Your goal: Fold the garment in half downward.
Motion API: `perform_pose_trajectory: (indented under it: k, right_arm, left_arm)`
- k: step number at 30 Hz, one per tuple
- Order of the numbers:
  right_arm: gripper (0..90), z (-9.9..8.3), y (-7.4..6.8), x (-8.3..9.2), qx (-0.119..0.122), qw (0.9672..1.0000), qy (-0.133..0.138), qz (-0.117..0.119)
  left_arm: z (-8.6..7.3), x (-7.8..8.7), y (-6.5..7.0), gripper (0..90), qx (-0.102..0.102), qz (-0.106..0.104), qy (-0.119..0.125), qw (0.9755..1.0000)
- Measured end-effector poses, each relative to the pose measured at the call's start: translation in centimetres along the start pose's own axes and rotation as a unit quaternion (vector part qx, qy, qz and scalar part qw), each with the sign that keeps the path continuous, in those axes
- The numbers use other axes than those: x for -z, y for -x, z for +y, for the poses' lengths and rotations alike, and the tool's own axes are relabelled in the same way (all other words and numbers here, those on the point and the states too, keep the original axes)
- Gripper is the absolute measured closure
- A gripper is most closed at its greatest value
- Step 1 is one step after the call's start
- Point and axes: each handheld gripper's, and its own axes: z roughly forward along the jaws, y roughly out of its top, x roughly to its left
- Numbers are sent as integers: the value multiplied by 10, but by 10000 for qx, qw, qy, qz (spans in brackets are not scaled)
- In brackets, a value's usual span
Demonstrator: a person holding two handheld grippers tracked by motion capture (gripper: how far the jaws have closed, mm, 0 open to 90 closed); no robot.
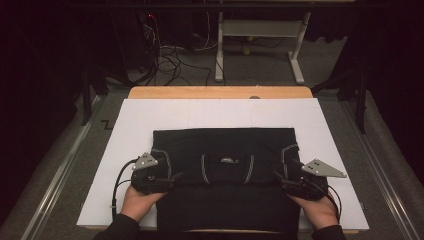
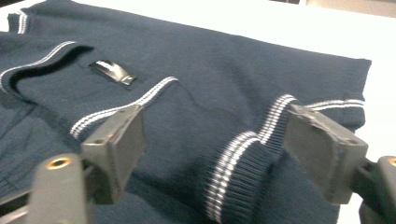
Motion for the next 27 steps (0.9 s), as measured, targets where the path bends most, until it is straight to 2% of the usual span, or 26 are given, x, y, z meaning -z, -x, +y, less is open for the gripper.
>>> perform_pose_trajectory:
  k: [3, 6, 8, 14, 16, 18, 19, 21, 23, 24, 26, 27]
  right_arm:
    - [153, 3, -4, -3, 35, 9999, 32, 94]
    - [141, 7, -7, -8, 74, 9997, 14, 211]
    - [98, 11, -10, -13, 103, 9996, -42, 241]
    - [2, 23, -14, -30, 101, 9993, -208, 302]
    - [1, 28, -16, -35, 125, 9993, -211, 285]
    - [1, 33, -17, -41, 109, 9992, -200, 323]
    - [11, 35, -18, -44, 120, 9992, -206, 334]
    - [67, 40, -18, -51, 130, 9992, -185, 330]
    - [139, 43, -18, -56, 95, 9992, -172, 352]
    - [170, 45, -18, -59, 78, 9992, -196, 333]
    - [260, 47, -18, -64, 37, 9989, -303, 361]
    - [321, 46, -19, -67, 14, 9987, -361, 368]
  left_arm:
    - [3, 0, 0, 31, -28, -46, 61, 10000]
    - [12, -1, 0, 0, -114, -67, 99, 9999]
    - [18, -3, 2, 0, -99, -111, 146, 9998]
    - [31, -15, 10, 0, -194, -207, 23, 9996]
    - [35, -19, 11, 0, -178, -274, 27, 9995]
    - [41, -25, 14, 0, -223, -250, 14, 9994]
    - [44, -29, 16, 0, -217, -269, 20, 9994]
    - [49, -37, 17, 64, -159, -305, -7, 9994]
    - [55, -47, 17, 129, -131, -230, -108, 9996]
    - [58, -53, 17, 150, -94, -227, -197, 9995]
    - [61, -65, 14, 209, -17, -88, -533, 9985]
    - [61, -70, 13, 228, 53, -144, -618, 9980]
